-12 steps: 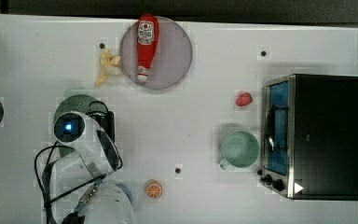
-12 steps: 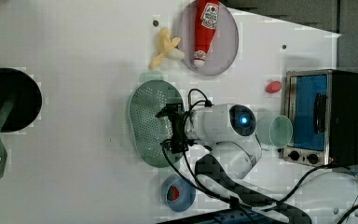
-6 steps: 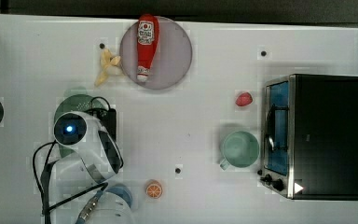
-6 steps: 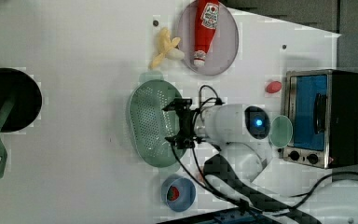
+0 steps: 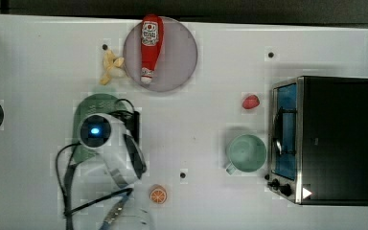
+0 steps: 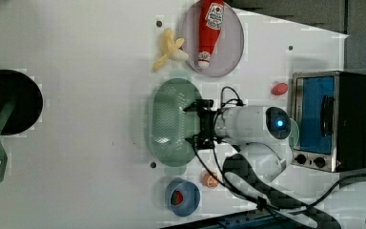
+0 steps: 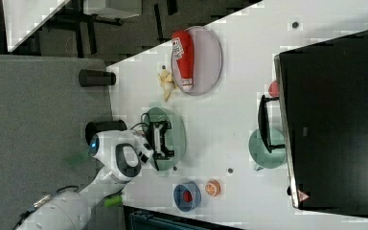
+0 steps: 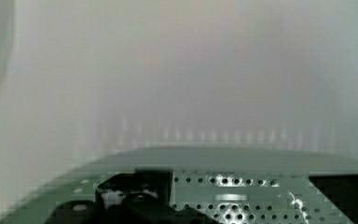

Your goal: Drag strainer left to right.

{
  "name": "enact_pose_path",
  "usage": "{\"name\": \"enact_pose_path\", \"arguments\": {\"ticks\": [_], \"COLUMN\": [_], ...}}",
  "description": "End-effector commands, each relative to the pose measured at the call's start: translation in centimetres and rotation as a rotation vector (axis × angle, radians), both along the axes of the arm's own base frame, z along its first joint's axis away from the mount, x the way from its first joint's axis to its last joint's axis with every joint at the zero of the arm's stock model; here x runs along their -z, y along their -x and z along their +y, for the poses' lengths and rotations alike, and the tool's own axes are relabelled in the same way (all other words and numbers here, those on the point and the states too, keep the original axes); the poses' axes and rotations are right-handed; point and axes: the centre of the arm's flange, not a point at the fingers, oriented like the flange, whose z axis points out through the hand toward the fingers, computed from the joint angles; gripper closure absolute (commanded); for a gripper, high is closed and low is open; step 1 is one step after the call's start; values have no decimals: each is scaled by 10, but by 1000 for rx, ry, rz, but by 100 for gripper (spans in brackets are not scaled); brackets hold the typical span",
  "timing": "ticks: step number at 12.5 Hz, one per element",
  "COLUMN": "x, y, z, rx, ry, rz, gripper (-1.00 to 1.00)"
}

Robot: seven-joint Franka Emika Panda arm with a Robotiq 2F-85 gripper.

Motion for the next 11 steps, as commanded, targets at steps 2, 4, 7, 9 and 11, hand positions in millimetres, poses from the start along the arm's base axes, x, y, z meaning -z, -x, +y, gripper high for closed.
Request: {"name": "enact_pose_path", "arguments": {"ticks": [2, 4, 7, 9, 11], "x": [-7, -4, -5, -7, -7], "y": [-23, -25, -25, -25, -26], "z": [-75, -104, -144, -168, -190], "rx": [-9, -25, -29, -17, -18], "ry": [13, 24, 40, 51, 61], "rz": [-8, -3, 0, 0, 1], "gripper": [-100, -100, -100, -100, -100]}}
